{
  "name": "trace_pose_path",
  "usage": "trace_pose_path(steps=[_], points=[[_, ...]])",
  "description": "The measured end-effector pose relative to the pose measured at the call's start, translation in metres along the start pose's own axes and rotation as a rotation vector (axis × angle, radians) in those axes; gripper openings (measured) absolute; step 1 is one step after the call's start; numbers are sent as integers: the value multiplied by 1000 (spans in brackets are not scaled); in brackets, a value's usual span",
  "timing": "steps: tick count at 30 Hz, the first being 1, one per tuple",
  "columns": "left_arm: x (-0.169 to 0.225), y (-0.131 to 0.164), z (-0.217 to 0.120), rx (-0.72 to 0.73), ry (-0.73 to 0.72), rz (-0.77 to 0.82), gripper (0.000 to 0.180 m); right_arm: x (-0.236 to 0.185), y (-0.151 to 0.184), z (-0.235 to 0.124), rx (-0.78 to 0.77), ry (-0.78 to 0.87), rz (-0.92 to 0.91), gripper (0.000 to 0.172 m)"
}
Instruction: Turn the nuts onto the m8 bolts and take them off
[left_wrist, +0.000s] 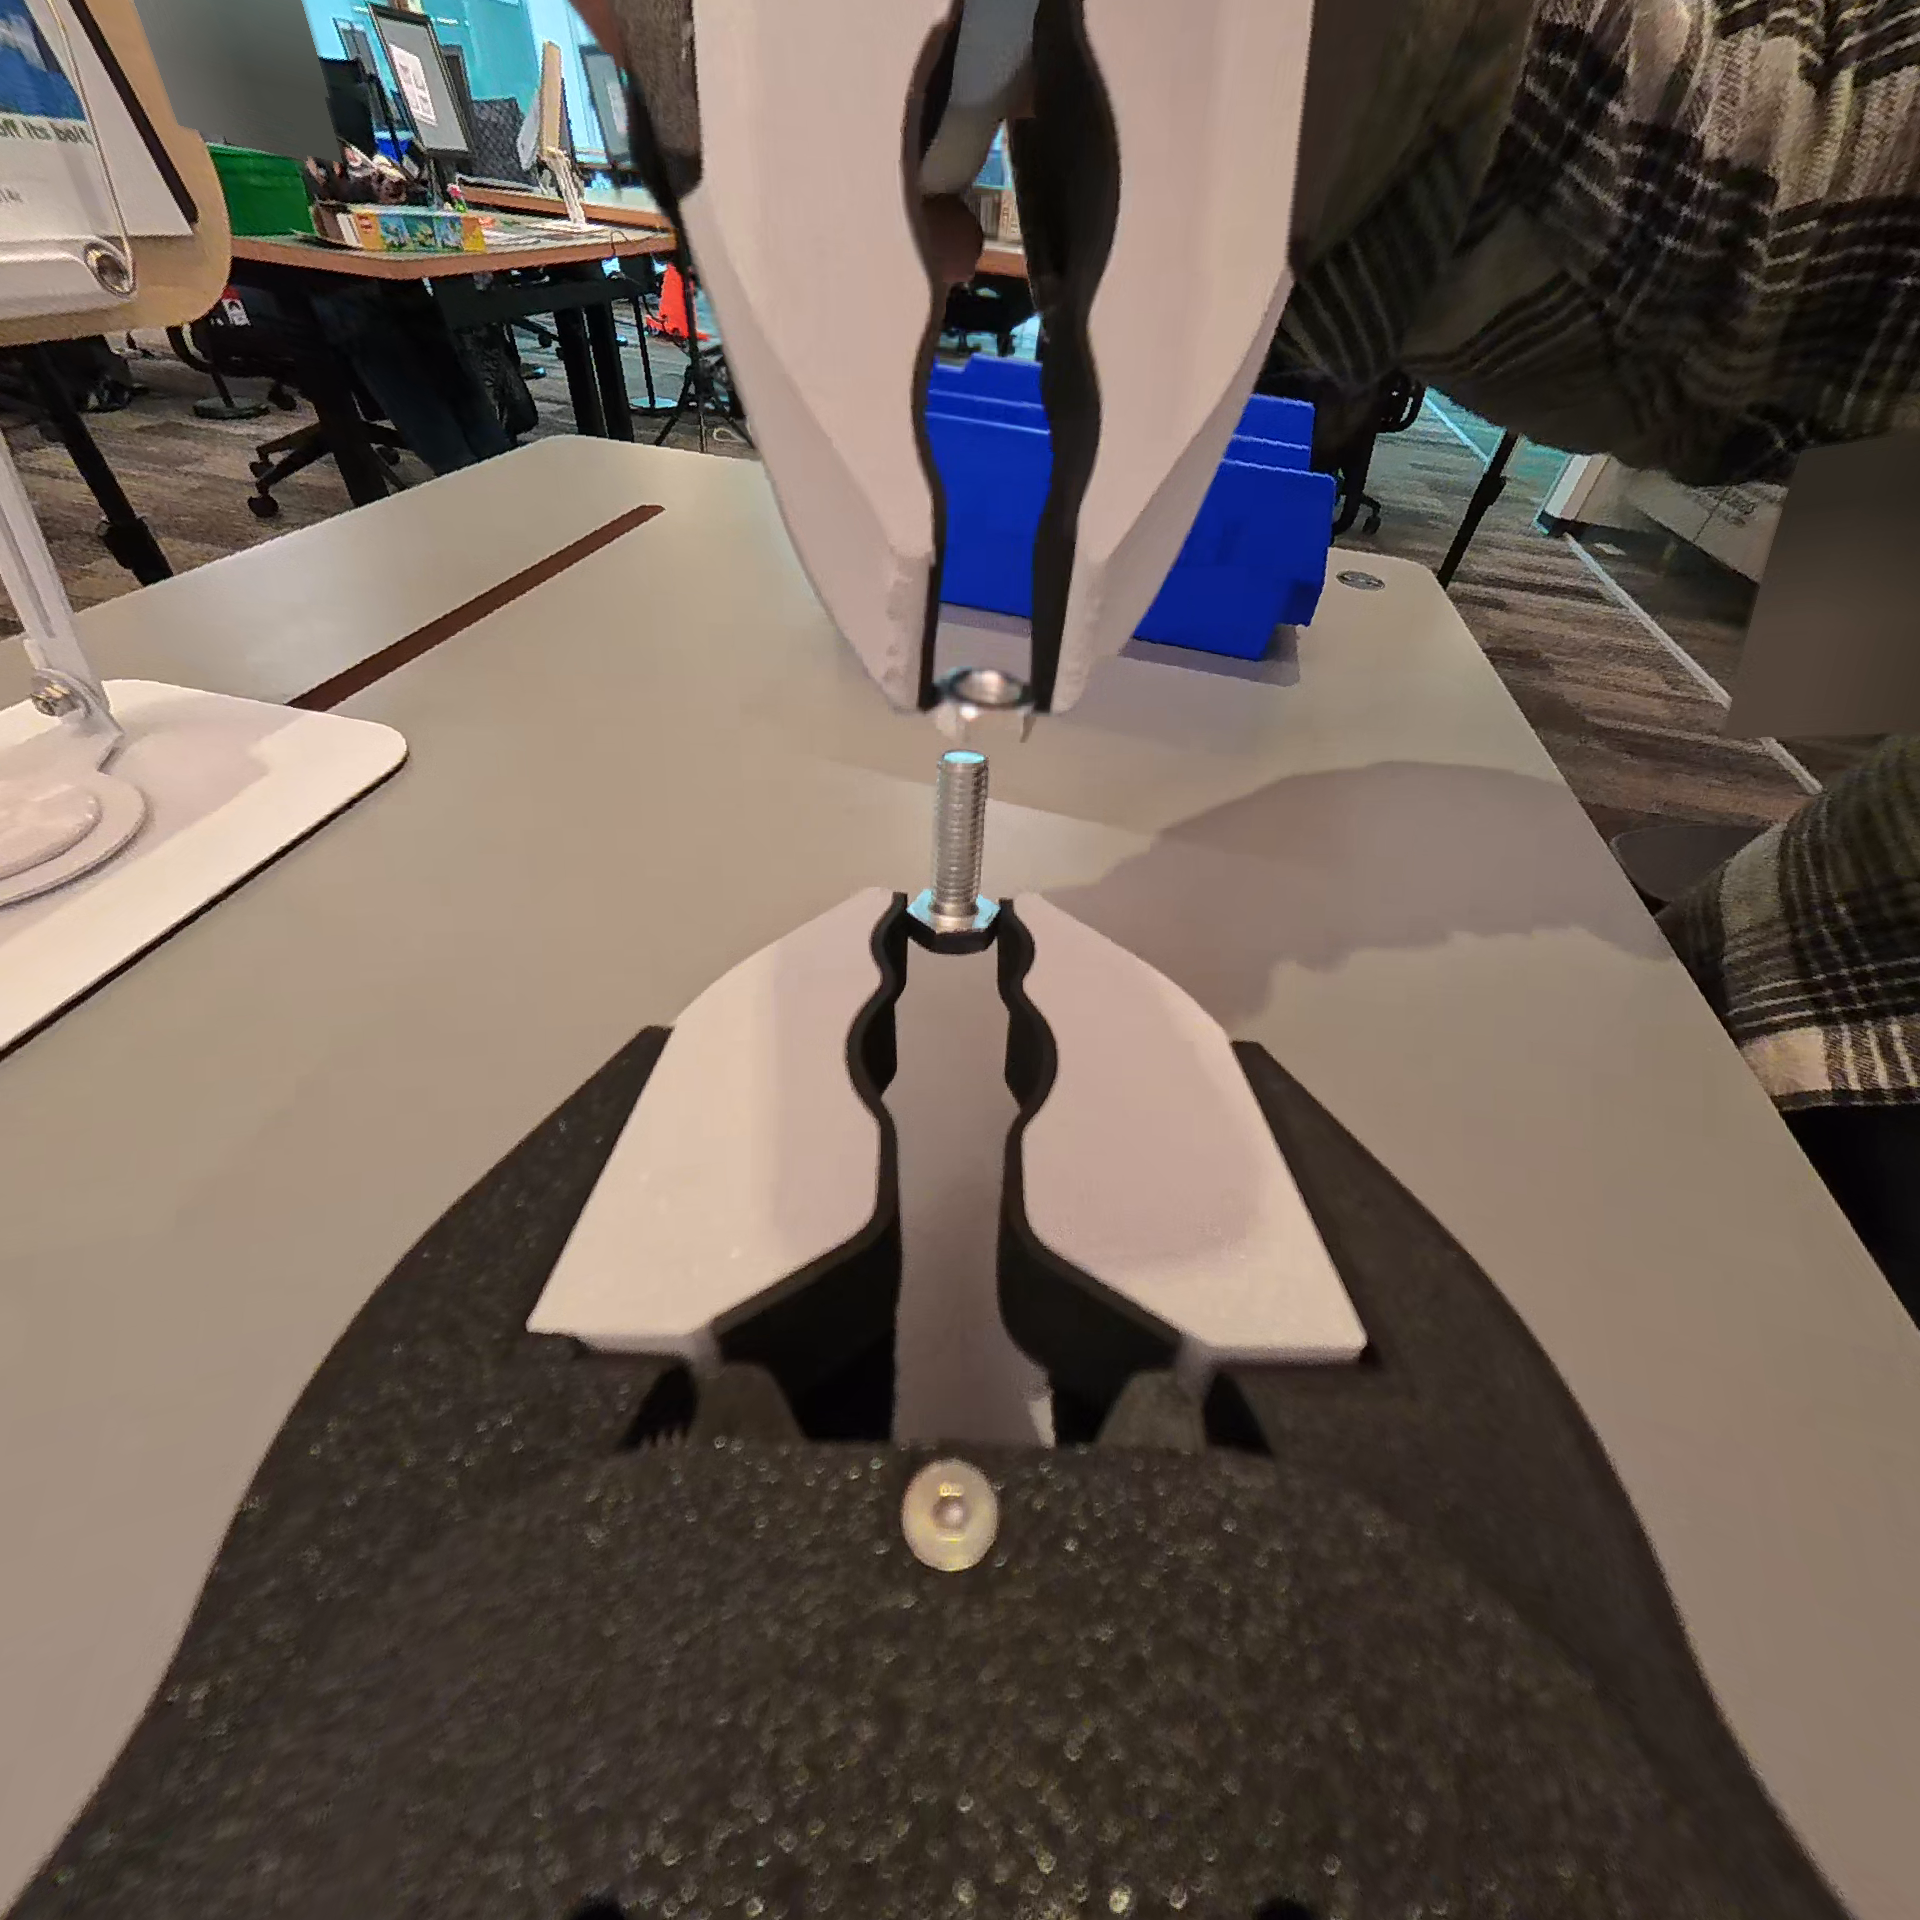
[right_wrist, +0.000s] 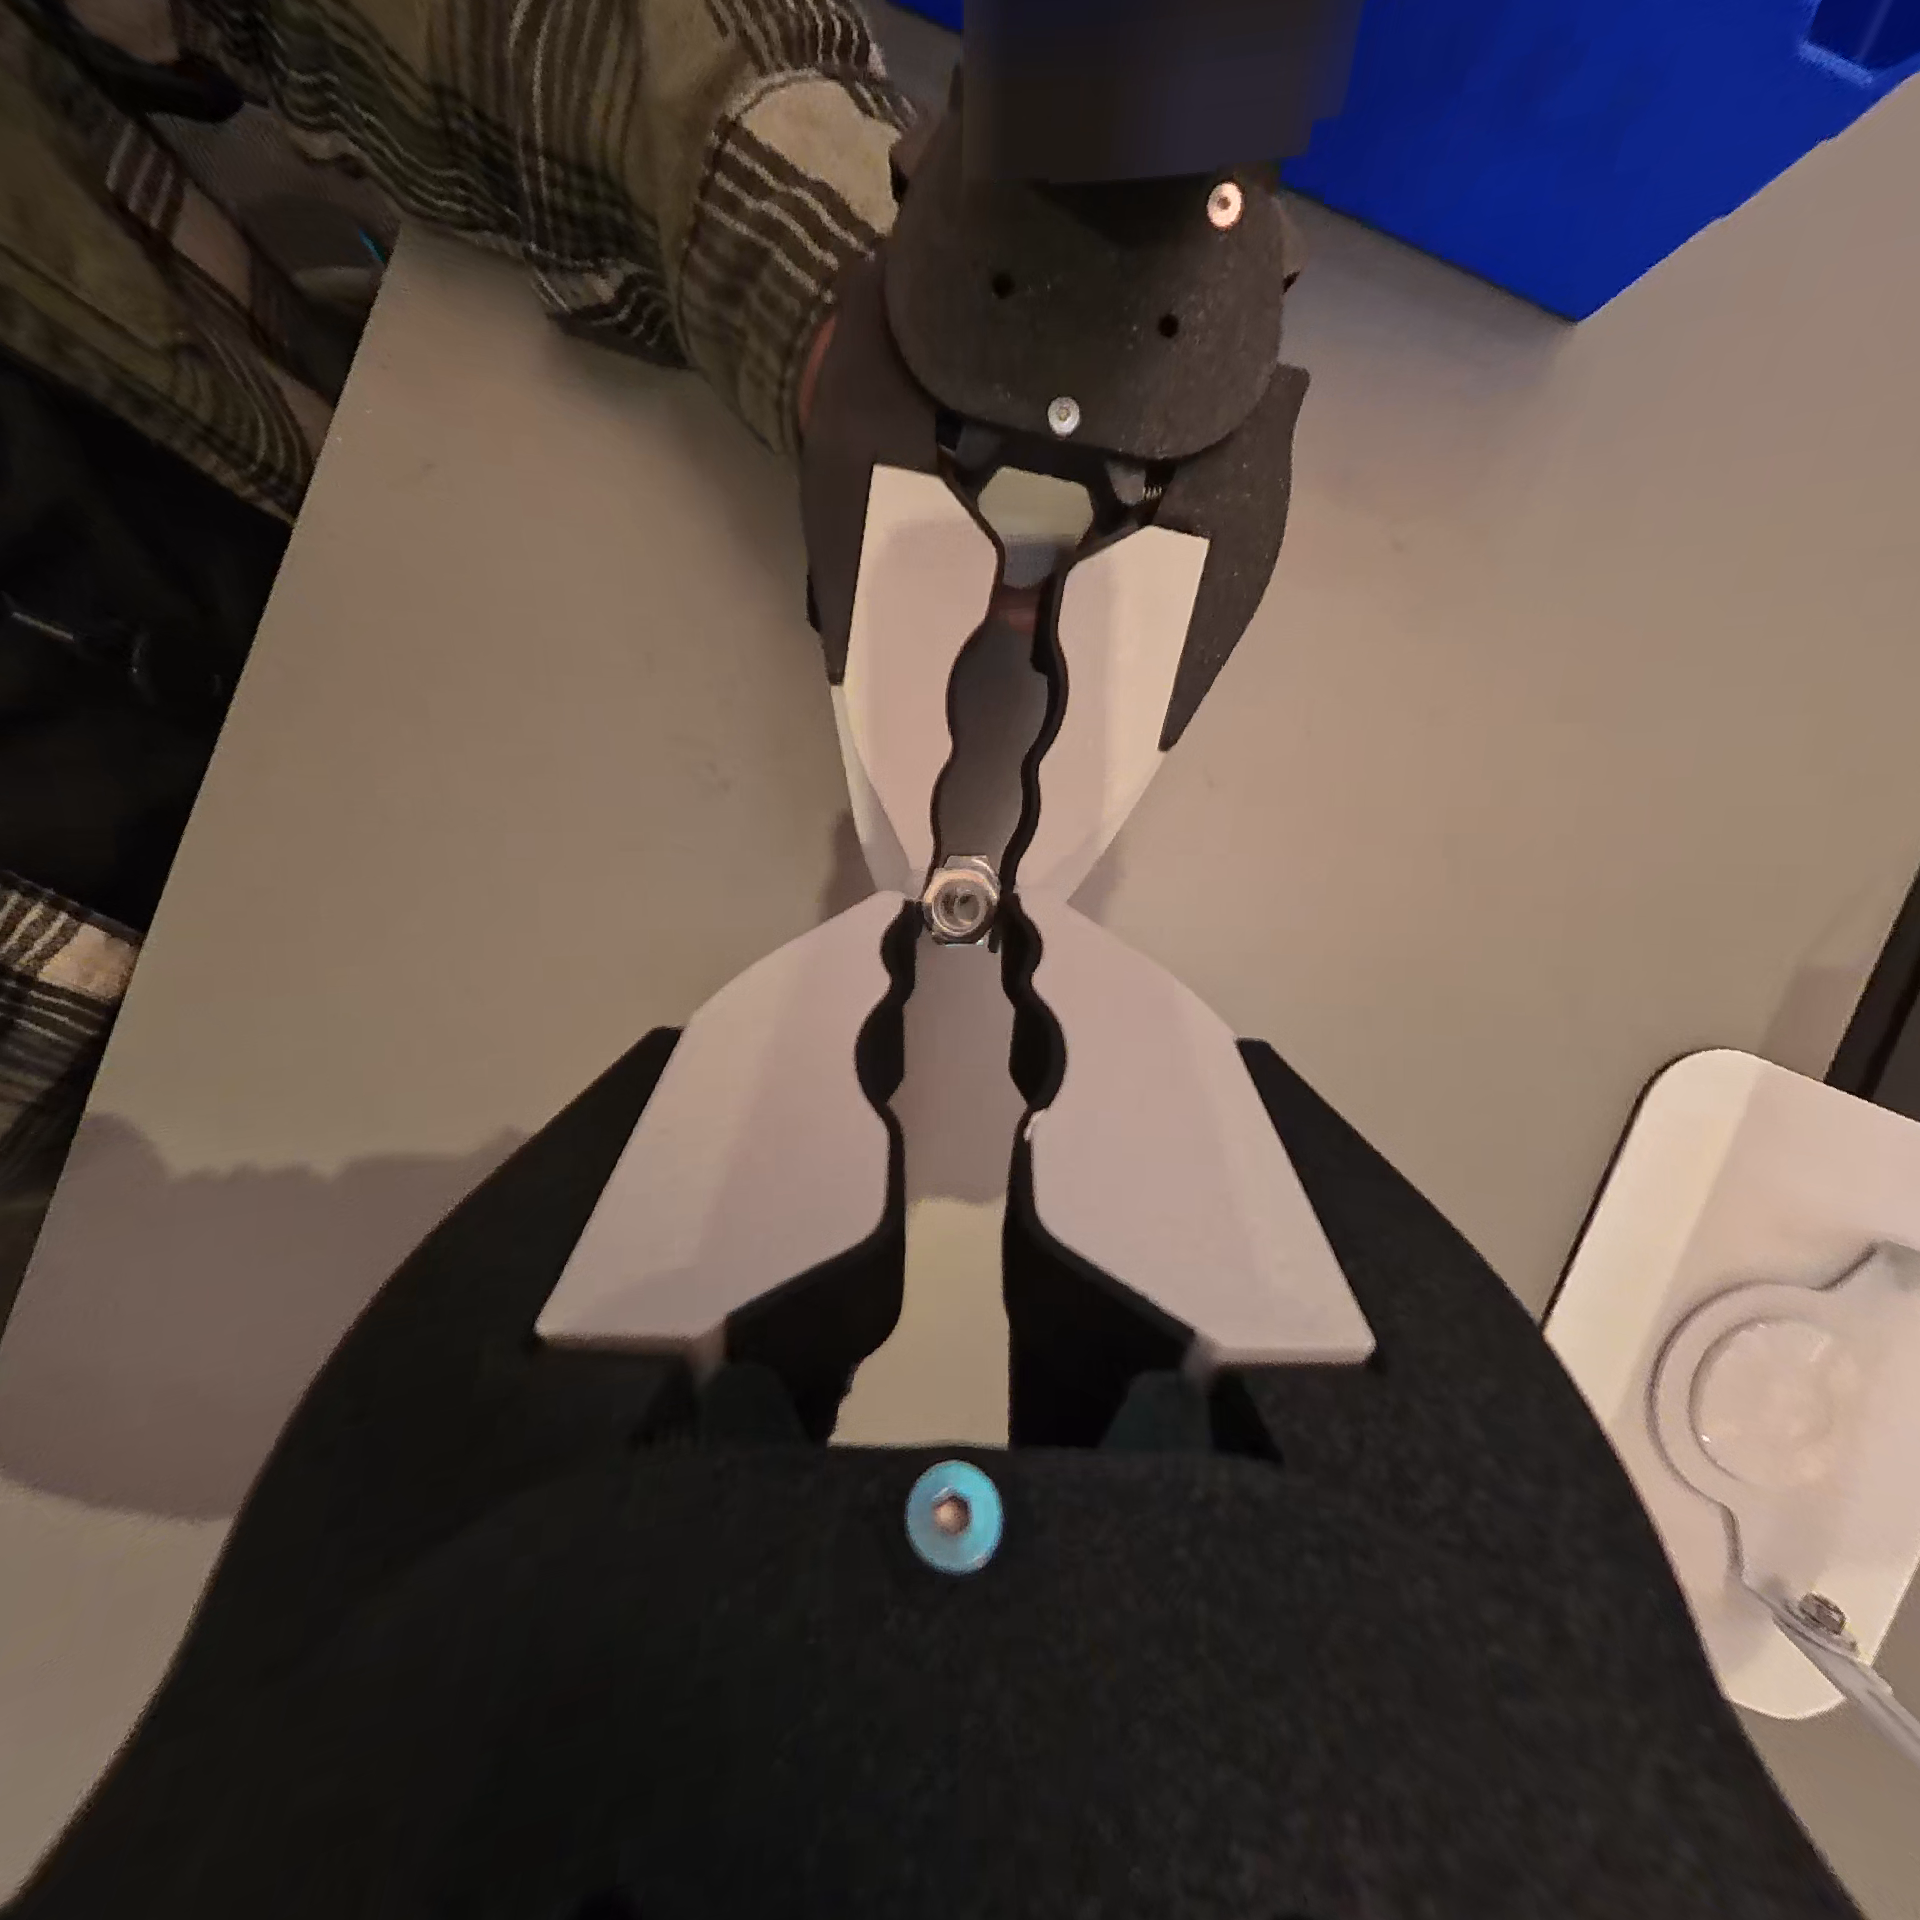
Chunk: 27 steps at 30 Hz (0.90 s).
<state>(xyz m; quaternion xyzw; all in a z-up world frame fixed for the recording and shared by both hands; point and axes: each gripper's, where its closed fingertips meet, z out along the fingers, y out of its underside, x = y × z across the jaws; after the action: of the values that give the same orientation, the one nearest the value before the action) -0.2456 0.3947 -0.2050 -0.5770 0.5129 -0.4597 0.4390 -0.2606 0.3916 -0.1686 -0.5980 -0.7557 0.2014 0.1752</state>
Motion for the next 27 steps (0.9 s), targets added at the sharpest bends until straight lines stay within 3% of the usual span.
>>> trace_pose_path(steps=[10, 27], points=[[0, -2, -1, 10, -2, 1, 16, 2, 1, 5, -16, -16, 15, 15], [1, -14, -8, 96, 7, -9, 16, 4, -10, -2, 95, -4, 18, 15]])
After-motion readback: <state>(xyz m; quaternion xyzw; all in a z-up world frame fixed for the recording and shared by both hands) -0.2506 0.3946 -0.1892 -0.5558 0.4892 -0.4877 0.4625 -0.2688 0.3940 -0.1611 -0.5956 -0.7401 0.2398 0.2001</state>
